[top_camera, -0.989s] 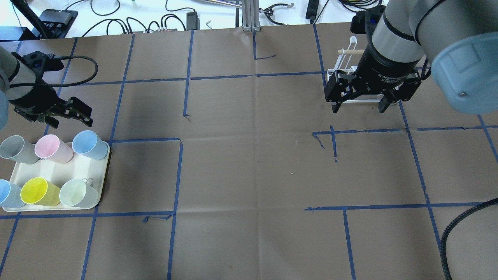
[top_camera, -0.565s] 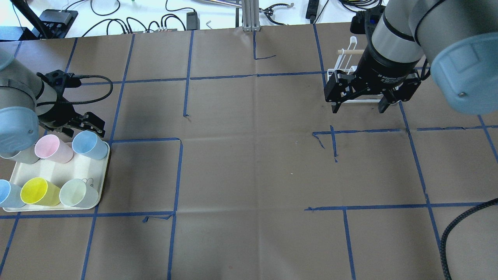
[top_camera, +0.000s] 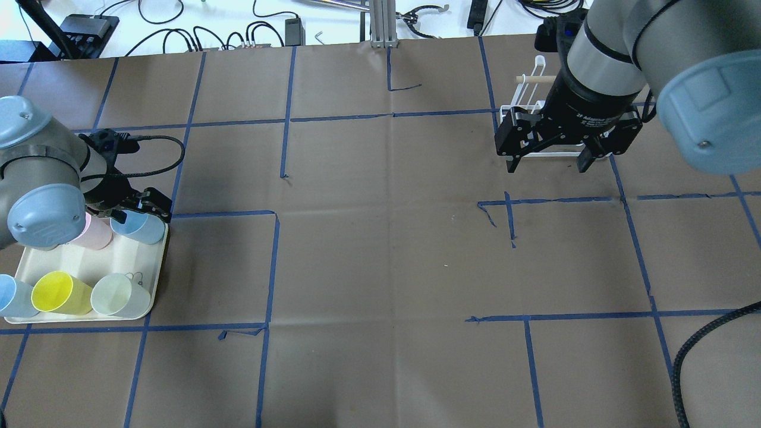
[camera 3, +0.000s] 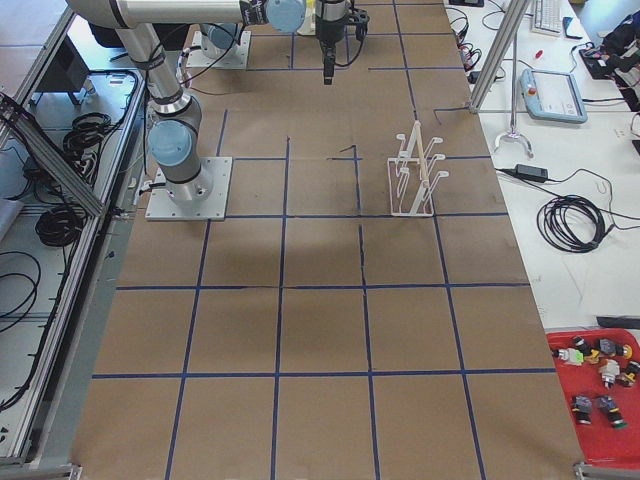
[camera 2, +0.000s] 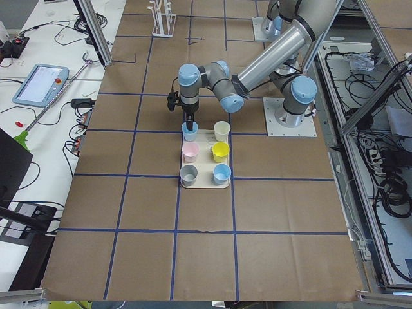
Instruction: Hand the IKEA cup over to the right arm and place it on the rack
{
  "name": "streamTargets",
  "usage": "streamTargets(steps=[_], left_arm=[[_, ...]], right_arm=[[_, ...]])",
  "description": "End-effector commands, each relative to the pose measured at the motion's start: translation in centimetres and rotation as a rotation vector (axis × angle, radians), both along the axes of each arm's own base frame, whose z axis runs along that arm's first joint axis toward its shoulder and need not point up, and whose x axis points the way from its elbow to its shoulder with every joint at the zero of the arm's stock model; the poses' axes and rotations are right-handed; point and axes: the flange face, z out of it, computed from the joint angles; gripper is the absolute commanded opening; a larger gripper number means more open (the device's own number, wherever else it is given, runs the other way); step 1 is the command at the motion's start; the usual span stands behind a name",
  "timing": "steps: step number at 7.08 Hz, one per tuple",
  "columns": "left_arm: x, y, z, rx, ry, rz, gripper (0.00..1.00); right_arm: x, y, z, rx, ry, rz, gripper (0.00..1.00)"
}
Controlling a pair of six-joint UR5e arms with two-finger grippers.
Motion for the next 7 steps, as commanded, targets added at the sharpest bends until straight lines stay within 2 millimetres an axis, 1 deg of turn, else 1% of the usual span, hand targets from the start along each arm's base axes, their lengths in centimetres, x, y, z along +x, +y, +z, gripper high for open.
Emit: streamTargets(steps=[1, 2, 3, 4, 5, 6, 7], left_arm=[[0.5, 0.0, -0.5, 0.008, 0.005, 0.012, 0.96], [0.5, 0.0, -0.1, 0.002, 0.001, 0.014, 0.85], [0.6, -0.3, 0.3, -0.001, -0.004, 0.015, 0.64], [0.7, -0.3, 0.4, -0.002, -0.005, 0.015, 0.38], [0.7, -0.4, 0.4, -0.003, -0.005, 0.014, 0.14], [0.8, -0.4, 0.2, -0.001, -0.001, 0.014, 0.0], [0.7, -0.4, 0.4, -0.008, 0.003, 0.014, 0.0]], right_arm=[[0.0, 0.0, -0.2, 0.004, 0.0, -0.001, 1.0], [0.0, 0.0, -0.4, 0.001, -0.002, -0.001, 1.0], [0.0, 0.1, -0.7, 0.004, -0.001, -0.001, 1.0], [-0.1, -0.2, -1.4, 0.021, 0.001, -0.001, 1.0], [0.0, -0.5, -1.7, 0.029, 0.0, -0.003, 1.0], [0.0, -0.5, -1.7, 0.029, 0.001, -0.003, 1.0], [0.0, -0.5, -1.8, 0.029, 0.0, -0.006, 1.0]])
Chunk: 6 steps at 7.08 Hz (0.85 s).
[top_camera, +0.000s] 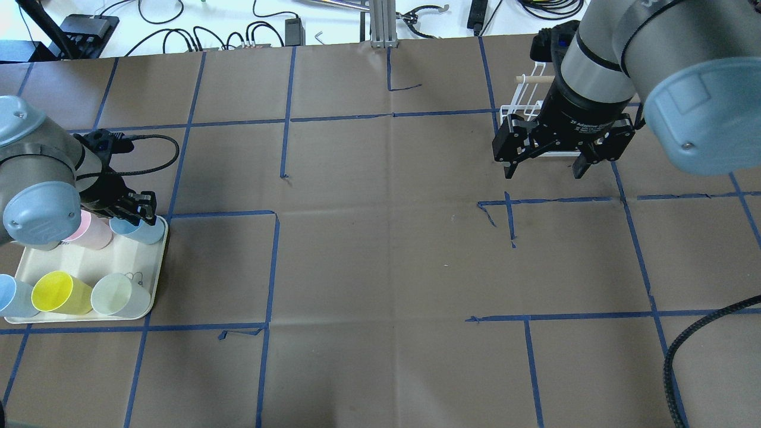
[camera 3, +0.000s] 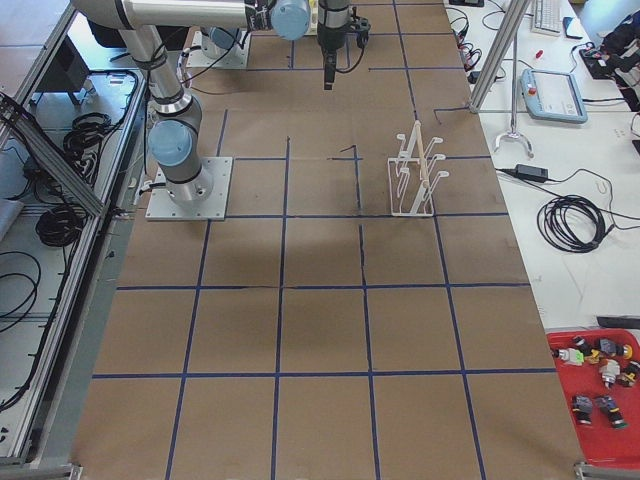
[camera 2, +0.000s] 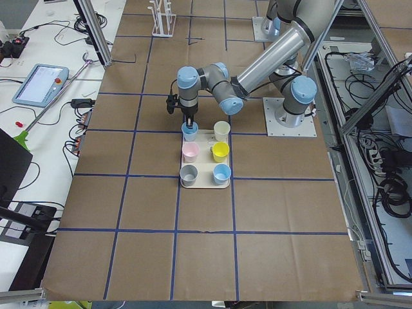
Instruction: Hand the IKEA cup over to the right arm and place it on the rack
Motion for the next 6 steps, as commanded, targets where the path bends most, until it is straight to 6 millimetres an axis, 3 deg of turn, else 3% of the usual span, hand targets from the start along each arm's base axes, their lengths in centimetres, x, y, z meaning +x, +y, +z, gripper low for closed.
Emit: streamTargets(steps=[1, 3, 5, 6], left_arm=[[0.0, -0.2, 0.8, -0.02, 0.0, 0.0, 0.0], [0.3, -1.3, 4.8, -0.035, -0.004, -0.002, 0.0], [0.4, -3.2, 11.6, -0.002, 0.039, 0.008, 0.0], [0.4, -4.4, 16.3, 0.011, 0.043, 0.005, 0.0]], right_arm=[[0.0, -0.2, 0.2, -0.02, -0.003, -0.018, 1.0], [0.6, -1.1, 0.7, -0.109, -0.068, -0.172, 1.0], [1.1, -1.7, -0.7, -0.253, -0.134, -0.282, 1.0], [1.7, -1.7, -1.4, -0.32, -0.213, -0.286, 1.0]])
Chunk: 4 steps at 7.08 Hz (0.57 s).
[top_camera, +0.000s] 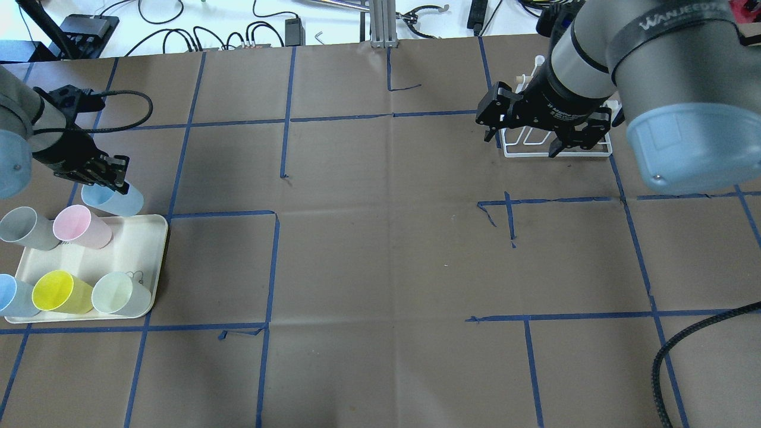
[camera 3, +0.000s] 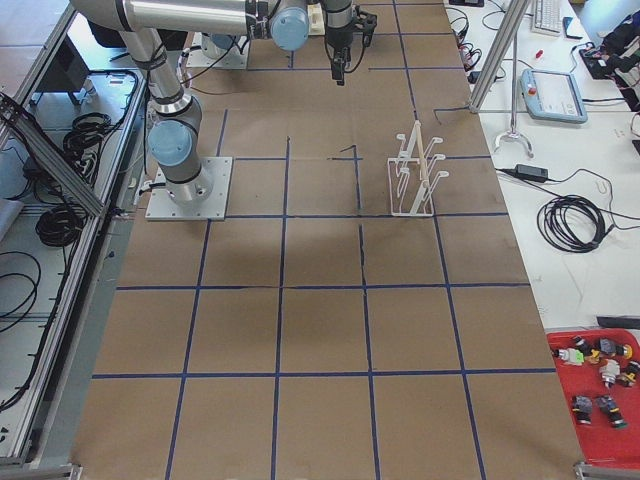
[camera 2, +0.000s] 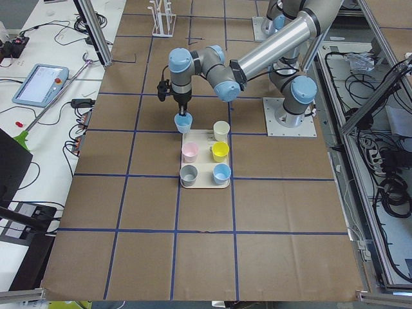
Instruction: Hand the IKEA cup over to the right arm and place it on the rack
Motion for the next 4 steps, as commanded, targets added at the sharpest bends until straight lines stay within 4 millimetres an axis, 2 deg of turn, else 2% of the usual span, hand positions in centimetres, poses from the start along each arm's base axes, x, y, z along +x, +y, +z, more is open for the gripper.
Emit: streamTargets(steps=[1, 2, 3, 4], left_arm=[[0.0, -2.0, 9.5, 0.051, 0.024, 0.0, 0.0], [-0.1, -3.0, 12.4, 0.036, 0.016, -0.003, 0.0], [-1.1, -4.0, 12.9, 0.019, 0.02, -0.031, 0.0], [-3.1, -4.4, 13.7, -0.028, 0.043, -0.063, 0.0]], right_arm=[[1.2, 0.0, -0.8, -0.191, -0.139, -0.025, 1.0], [1.8, 0.2, -0.7, -0.216, -0.232, -0.087, 1.0], [2.3, 0.2, 0.2, -0.256, -0.309, -0.111, 1.0], [2.7, 0.3, 0.4, -0.306, -0.357, -0.108, 1.0]])
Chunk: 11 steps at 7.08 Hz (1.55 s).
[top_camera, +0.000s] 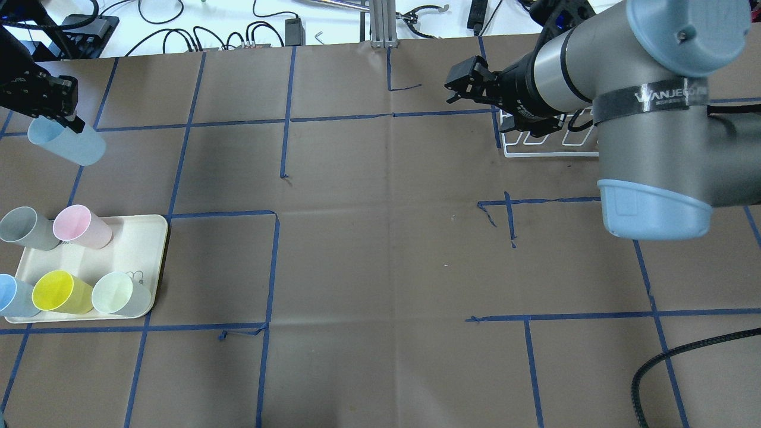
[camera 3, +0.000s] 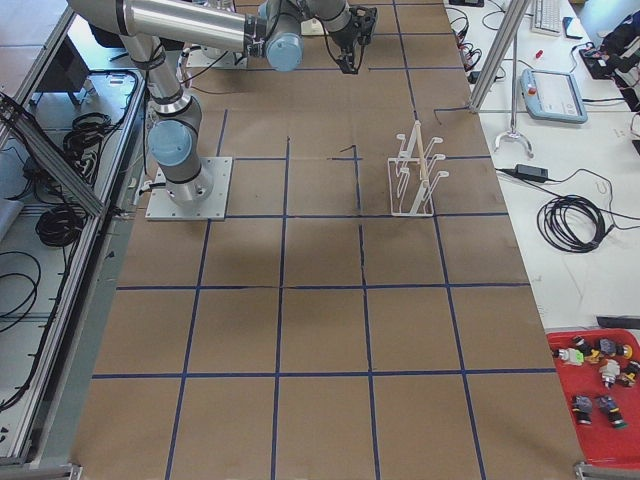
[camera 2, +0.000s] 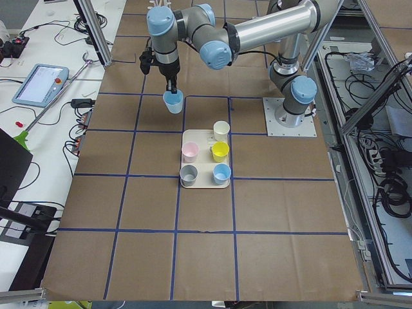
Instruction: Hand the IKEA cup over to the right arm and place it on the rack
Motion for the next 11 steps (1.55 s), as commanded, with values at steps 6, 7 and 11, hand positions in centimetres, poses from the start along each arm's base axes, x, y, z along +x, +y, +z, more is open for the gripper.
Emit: streamTargets(steps=[6, 7, 11], left_arm=[[-8.5, -4.6, -0.6, -0.709, 0.407, -0.243, 0.0], [-10.5, -3.8, -2.3, -0.8, 0.489, -0.303, 0.0], [-17.2, 1.1, -8.4, -1.054, 0.603, -0.531, 0.0]], right_arm=[[1.1, 4.4, -2.4, -0.234, -0.496, -0.299, 1.0], [1.1, 5.0, -2.5, -0.22, -0.579, -0.362, 1.0], [1.1, 6.4, -3.9, -0.185, -0.794, -0.498, 1.0]])
